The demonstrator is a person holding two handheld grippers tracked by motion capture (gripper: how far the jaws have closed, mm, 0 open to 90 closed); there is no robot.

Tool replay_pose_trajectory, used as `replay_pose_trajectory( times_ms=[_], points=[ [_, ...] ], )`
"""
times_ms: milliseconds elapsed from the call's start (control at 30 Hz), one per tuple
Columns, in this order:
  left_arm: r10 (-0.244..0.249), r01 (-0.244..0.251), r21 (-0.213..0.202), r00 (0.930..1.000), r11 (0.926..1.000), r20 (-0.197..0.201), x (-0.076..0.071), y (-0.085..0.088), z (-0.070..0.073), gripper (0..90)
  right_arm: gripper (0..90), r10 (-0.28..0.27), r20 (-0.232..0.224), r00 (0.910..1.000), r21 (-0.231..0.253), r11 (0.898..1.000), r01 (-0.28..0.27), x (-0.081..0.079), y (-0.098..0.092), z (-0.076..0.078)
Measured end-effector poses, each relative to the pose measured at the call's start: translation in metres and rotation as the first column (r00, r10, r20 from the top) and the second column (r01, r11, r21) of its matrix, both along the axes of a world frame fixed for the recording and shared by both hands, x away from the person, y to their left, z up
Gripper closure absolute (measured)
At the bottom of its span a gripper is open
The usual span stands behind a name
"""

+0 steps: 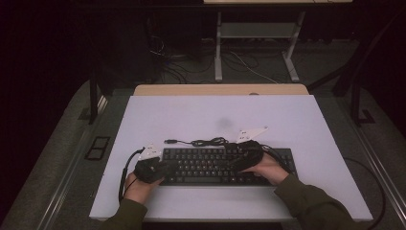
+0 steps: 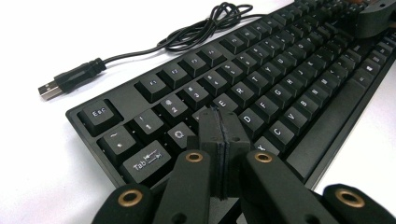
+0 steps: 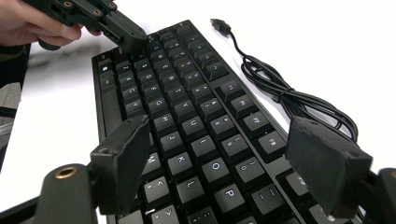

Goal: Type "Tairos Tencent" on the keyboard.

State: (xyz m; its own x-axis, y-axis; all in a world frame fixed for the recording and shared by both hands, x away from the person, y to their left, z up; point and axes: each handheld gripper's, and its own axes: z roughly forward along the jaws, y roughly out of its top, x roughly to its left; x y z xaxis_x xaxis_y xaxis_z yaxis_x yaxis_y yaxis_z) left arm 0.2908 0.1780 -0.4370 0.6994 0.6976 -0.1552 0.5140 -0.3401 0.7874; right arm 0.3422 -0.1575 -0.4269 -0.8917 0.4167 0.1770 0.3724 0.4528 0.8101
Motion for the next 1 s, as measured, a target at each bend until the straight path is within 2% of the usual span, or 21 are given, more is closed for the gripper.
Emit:
replay_pose_trajectory(
  times_ms=[1000],
  points=[
    [-0.013,0.013,0.027,0.9997,0.9996,-0.022,0.001,-0.0033,-0.0032,88.9,21.7,-0.001,0.002,1.0,-0.003,1.0,0.001,-0.0002,-0.0004,0.0005]
  ],
)
